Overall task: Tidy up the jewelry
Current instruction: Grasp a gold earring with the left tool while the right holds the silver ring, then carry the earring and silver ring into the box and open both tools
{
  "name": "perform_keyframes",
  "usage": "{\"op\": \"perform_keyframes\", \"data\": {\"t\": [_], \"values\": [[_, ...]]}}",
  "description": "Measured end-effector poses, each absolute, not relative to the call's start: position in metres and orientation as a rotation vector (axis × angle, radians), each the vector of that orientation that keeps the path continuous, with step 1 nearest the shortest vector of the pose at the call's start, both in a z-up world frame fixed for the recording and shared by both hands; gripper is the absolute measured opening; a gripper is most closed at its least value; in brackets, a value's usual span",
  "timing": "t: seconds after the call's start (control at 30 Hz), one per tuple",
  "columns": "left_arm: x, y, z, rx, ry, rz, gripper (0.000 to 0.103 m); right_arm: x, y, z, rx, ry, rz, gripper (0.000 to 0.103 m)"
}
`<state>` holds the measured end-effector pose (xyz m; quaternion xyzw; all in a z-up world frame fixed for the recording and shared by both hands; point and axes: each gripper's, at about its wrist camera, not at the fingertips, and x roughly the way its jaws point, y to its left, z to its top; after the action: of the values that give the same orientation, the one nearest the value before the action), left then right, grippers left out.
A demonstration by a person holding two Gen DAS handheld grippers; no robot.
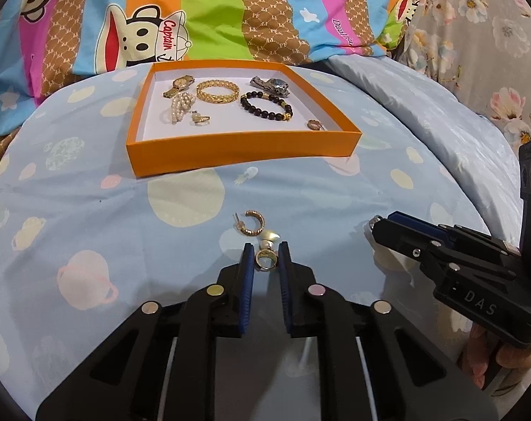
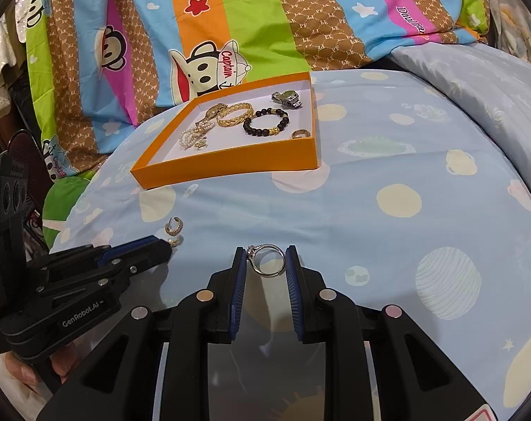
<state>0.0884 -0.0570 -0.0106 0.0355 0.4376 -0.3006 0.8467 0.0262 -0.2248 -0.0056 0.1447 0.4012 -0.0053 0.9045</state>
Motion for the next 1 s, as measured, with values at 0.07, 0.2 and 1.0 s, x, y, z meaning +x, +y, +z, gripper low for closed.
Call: {"op": "perform_keyframes", "data": {"t": [0.07, 0.2, 1.0], "values": [[0.086, -0.056, -0.009, 0.071, 0.919, -0.636, 0.013, 0.026, -0.224, -0.006, 0.296, 0.828, -0.009, 0.021], [0.083, -0.054, -0.009, 0.067, 0.917, -0.637, 0.013, 0.027, -0.222, -0.007, 0.294, 0.827, -0.008, 0.021], [0.066, -0.027, 0.002, 0.027, 0.883, -0.632, 0.013, 0.024, -0.222, 0.000, 0.292, 0.807, -0.004, 0.021]]}}
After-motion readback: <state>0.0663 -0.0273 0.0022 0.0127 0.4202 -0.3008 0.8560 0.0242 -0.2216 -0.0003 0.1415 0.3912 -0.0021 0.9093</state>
